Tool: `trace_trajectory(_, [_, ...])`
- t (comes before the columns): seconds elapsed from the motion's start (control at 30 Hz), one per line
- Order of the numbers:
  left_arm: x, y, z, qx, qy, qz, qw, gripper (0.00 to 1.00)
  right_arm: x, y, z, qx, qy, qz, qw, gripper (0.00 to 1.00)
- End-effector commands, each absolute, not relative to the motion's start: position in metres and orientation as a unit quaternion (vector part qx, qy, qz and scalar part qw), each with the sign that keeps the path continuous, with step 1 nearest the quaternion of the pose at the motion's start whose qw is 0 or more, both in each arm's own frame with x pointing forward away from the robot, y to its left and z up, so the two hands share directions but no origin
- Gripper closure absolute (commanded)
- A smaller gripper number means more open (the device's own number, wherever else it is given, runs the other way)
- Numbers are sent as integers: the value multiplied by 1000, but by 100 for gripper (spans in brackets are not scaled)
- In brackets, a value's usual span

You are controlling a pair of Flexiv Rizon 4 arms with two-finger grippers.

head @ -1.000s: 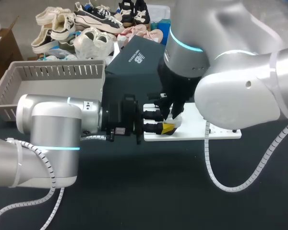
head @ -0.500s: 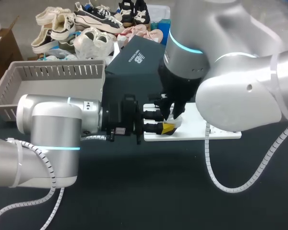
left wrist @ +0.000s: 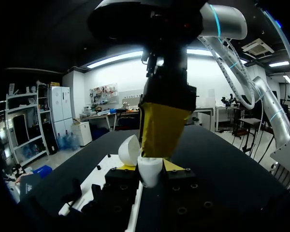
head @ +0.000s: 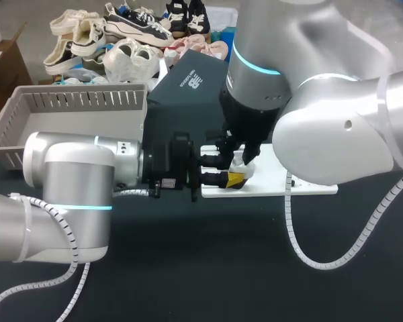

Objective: Pick up each earbud case from the left stands, insert the matching earbuds, close the lid, and place the case in the box.

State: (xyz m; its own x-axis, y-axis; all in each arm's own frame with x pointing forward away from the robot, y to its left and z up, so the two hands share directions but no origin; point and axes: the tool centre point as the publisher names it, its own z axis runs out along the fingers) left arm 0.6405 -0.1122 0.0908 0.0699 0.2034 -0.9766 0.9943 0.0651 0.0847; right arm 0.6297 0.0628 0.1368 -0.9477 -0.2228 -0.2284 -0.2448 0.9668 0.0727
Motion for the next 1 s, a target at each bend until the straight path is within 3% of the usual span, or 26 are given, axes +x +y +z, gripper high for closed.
trace_trajectory(0.03, [639,-113,90,547,547,-407,486,100,625,61,138,-117,985,49,115,63])
trace_trajectory(0.63, [639,-113,90,547,547,-407,486,100,613,48,154,-107,984,47,133,50])
trace_trajectory(1.0, [639,-113,90,547,547,-407,486,100,600,27,154,-95,986,33,134,27])
